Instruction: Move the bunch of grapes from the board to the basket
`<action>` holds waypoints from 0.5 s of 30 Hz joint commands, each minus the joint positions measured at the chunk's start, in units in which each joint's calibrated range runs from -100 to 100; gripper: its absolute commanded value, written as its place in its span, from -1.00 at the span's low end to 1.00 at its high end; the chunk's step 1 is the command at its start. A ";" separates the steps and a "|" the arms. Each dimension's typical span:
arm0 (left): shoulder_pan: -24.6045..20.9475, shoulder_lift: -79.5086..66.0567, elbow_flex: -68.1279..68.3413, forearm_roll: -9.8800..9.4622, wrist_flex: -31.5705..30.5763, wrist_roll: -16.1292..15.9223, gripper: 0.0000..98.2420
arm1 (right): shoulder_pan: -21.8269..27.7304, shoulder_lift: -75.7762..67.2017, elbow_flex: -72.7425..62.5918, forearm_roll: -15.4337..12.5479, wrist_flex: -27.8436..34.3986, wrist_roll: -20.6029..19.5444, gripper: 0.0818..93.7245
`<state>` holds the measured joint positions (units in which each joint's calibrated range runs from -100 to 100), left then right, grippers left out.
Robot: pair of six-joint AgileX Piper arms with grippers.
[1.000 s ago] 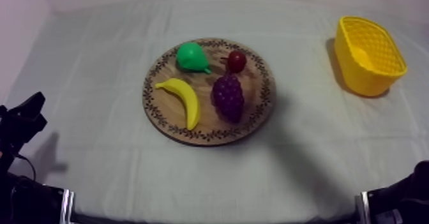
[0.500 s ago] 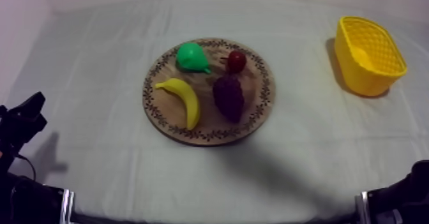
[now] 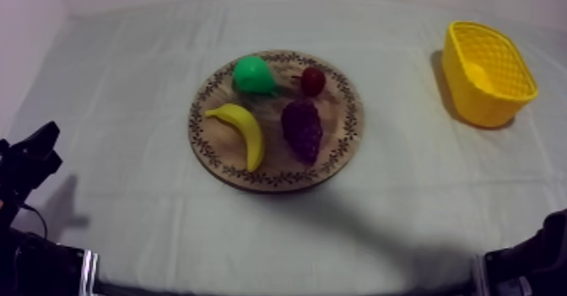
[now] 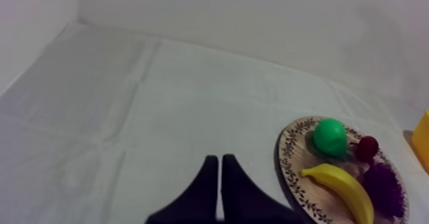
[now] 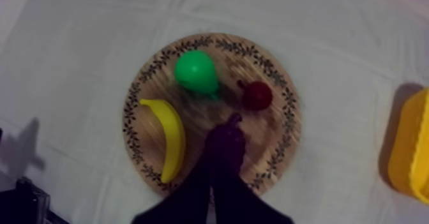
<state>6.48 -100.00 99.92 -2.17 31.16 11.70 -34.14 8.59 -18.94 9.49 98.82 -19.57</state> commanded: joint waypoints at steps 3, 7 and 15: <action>0.00 0.00 -0.03 0.00 -0.03 -0.01 -1.00 | 0.01 2.42 2.11 -0.42 0.29 -1.35 -0.99; 0.00 0.00 -0.03 0.00 -0.03 -0.01 -1.00 | 0.39 4.04 3.60 -1.66 0.29 -2.48 -0.98; 0.00 0.00 -0.03 0.00 -0.03 -0.01 -1.00 | 0.85 5.43 5.94 -3.57 0.23 -4.20 -0.65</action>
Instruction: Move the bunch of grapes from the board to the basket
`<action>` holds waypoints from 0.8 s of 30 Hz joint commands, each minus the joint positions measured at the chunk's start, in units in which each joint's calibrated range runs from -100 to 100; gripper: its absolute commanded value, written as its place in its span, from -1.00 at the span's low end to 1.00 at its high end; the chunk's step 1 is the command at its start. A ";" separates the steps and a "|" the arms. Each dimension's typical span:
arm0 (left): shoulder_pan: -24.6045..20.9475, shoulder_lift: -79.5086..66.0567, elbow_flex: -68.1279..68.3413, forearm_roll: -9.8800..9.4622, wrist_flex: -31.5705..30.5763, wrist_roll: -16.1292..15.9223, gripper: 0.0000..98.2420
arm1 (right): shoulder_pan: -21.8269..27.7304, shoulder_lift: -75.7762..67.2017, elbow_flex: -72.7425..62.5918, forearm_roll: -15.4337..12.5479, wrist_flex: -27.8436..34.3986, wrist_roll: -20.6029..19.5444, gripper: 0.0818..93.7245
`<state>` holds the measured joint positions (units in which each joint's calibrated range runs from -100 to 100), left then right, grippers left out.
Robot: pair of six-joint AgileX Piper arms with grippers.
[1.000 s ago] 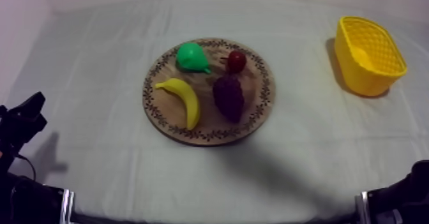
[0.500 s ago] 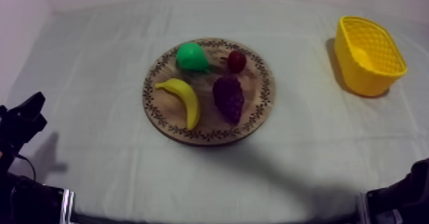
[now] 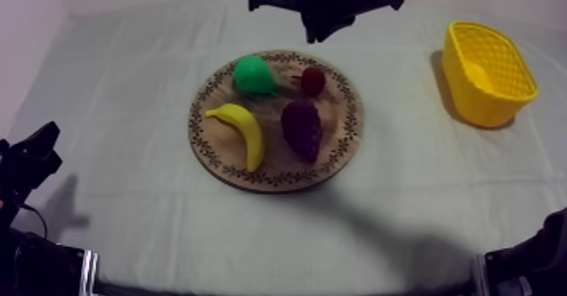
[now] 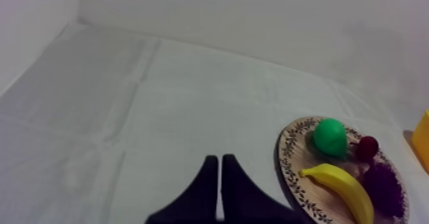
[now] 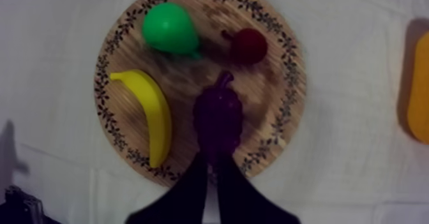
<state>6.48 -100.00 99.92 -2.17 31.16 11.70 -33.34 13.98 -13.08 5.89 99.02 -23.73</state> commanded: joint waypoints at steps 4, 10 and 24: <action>0.00 0.00 -0.03 0.00 -0.03 -0.01 -1.00 | 0.18 0.01 0.37 -0.35 -0.02 0.00 0.31; 0.00 0.00 -0.03 0.00 -0.03 -0.01 -1.00 | 0.50 0.00 0.65 -0.86 -0.16 0.10 0.90; 0.00 0.00 -0.03 0.00 -0.03 -0.01 -1.00 | 1.25 3.05 10.49 -4.44 -11.58 1.43 0.98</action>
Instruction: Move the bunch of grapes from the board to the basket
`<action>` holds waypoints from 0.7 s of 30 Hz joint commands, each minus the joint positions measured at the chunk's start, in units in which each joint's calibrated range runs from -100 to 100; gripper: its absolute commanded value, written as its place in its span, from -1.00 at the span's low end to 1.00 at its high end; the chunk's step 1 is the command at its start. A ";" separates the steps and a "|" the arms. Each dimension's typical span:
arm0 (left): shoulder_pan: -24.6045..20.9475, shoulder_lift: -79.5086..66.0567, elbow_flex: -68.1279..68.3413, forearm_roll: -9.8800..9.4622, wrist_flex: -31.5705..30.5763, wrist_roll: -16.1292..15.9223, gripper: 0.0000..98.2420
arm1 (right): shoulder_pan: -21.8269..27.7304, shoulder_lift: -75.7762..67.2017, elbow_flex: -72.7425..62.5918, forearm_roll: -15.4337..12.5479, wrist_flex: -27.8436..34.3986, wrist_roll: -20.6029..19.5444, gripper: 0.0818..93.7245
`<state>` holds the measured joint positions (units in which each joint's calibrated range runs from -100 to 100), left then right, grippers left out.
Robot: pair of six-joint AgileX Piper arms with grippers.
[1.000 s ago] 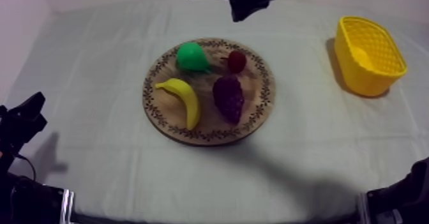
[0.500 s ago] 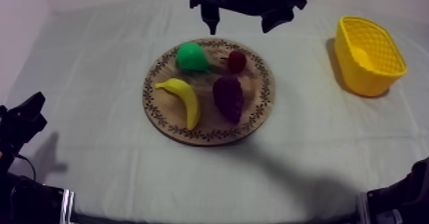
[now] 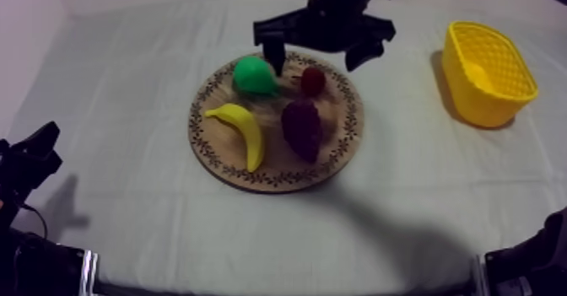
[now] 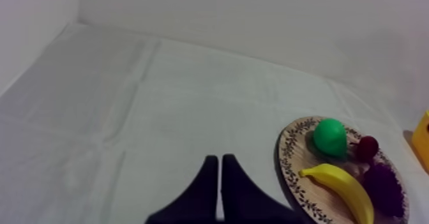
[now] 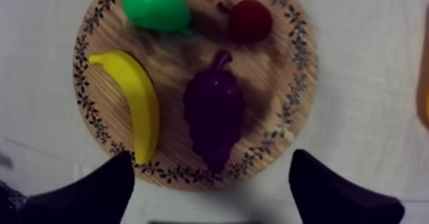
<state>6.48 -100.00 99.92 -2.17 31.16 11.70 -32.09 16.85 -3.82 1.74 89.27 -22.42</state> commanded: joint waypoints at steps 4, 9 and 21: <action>0.00 0.00 -0.03 0.00 -0.03 -0.01 -1.00 | 0.07 1.85 4.48 -1.72 -6.85 0.81 0.98; 0.00 0.00 -0.03 0.00 -0.03 -0.01 -1.00 | 0.29 4.44 8.14 -3.00 -13.56 1.58 0.97; 0.00 0.00 -0.03 0.00 -0.03 -0.01 -1.00 | 1.40 14.09 8.62 -4.47 -20.67 2.43 0.97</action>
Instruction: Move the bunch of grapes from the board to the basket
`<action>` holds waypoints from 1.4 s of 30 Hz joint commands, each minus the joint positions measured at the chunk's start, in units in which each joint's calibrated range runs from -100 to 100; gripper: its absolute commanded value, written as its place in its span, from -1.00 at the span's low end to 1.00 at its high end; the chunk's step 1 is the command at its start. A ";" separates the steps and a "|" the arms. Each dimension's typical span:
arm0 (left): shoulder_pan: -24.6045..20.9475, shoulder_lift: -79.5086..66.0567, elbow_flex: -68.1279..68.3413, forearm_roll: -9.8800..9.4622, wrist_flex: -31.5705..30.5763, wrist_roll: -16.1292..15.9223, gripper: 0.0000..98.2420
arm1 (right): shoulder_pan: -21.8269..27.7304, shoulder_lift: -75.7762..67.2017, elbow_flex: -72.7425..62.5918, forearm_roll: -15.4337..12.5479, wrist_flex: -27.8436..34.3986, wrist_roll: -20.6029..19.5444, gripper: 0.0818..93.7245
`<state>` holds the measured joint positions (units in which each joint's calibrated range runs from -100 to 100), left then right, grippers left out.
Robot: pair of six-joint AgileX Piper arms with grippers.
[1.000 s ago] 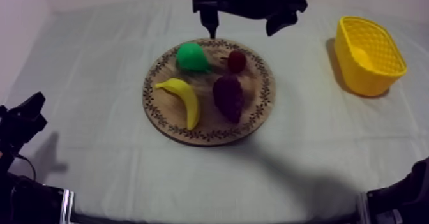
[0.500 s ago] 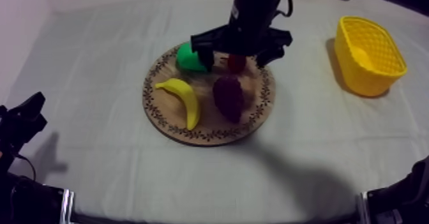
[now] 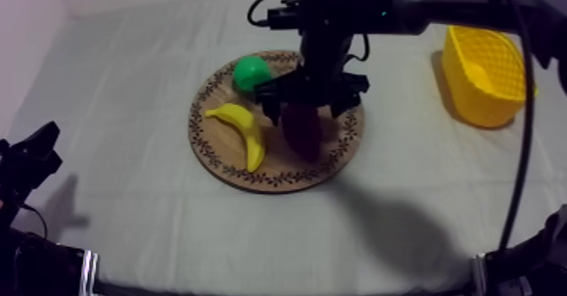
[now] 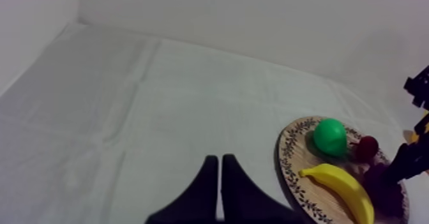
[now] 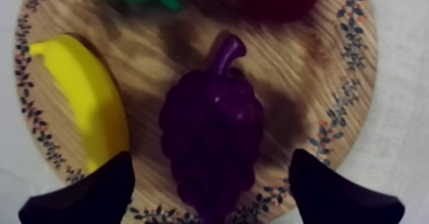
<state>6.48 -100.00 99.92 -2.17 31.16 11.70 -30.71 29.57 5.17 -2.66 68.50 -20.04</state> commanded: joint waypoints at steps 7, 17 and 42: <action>0.00 0.00 -0.03 0.00 -0.03 -0.01 -1.00 | 0.51 7.11 -3.35 -1.00 0.92 0.35 0.93; 0.00 0.00 -0.03 0.00 -0.03 -0.01 -1.00 | 1.14 10.17 -6.19 -1.48 0.85 0.85 -0.03; 0.00 0.00 -0.03 0.00 -0.03 -0.01 -1.00 | 8.57 -22.63 1.44 5.00 5.41 6.78 -0.36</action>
<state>6.48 -100.00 99.92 -2.17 31.16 11.70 -23.47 11.06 6.48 1.98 73.98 -14.22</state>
